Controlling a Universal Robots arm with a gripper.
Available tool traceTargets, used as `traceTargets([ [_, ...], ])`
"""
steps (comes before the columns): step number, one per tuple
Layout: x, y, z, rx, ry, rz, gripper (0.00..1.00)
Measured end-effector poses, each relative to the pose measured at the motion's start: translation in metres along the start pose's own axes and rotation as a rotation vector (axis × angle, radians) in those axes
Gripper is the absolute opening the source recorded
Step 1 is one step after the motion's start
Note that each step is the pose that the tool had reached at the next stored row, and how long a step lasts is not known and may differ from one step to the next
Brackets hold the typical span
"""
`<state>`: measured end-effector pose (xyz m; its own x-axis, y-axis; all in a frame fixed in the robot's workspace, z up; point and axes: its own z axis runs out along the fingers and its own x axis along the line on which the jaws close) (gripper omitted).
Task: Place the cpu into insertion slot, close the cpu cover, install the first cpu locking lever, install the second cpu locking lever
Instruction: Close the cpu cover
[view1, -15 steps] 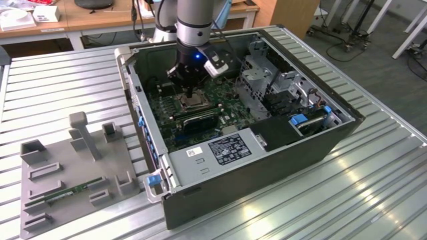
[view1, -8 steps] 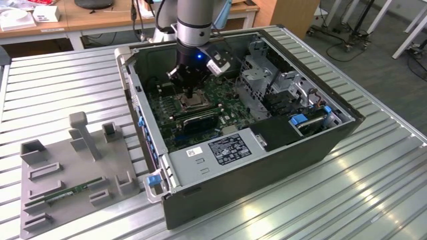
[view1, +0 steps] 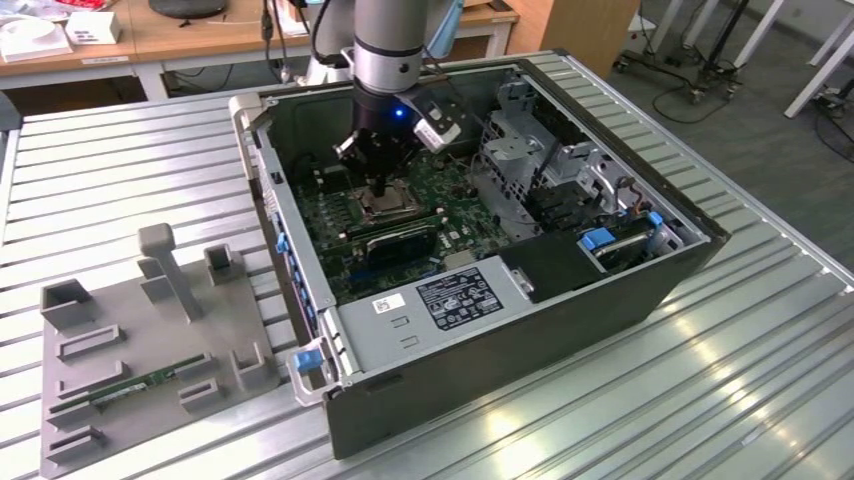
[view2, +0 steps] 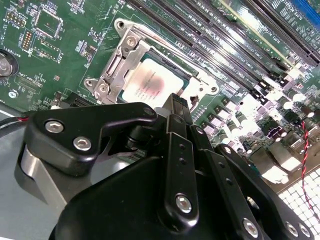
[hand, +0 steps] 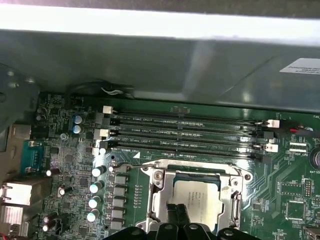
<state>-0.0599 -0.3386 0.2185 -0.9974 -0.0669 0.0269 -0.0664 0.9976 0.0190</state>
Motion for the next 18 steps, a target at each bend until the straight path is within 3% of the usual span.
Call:
traceTargets([
  [7, 0.0088, 0.0005, 0.0024, 0.0017, 0.0002, 0.000, 0.11],
  [18, 0.0098, 0.0006, 0.0043, 0.0020, -0.0019, 0.002, 0.11],
])
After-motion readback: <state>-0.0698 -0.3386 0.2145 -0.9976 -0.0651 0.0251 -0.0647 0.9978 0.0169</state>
